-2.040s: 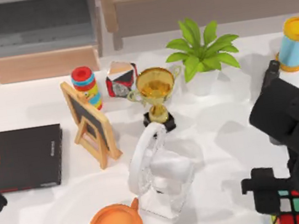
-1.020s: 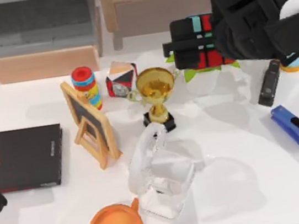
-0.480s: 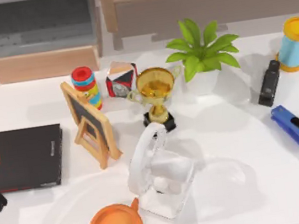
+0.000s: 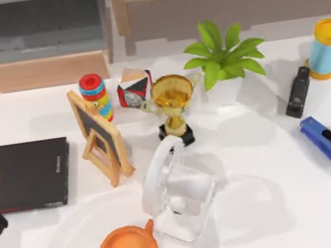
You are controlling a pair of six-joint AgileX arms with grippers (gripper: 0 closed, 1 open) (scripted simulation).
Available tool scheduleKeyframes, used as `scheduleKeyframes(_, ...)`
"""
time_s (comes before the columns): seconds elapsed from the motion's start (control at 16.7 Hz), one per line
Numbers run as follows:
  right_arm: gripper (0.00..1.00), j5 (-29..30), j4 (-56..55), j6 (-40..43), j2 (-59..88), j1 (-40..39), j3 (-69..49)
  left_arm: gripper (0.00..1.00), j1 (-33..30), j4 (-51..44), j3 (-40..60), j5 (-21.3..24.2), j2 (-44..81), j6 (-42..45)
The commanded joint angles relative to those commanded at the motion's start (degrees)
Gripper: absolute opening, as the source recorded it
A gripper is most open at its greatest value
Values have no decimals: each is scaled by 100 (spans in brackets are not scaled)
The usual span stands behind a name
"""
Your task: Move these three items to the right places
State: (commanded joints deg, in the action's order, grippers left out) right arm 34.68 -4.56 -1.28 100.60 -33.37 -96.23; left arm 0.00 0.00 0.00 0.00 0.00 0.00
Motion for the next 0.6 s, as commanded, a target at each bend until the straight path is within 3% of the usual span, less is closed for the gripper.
scheduleKeyframes(0.6, 0, -514, 535, -16, 1716, 569, -2468, 100, 0, 0, 0, 0, 0, 0)
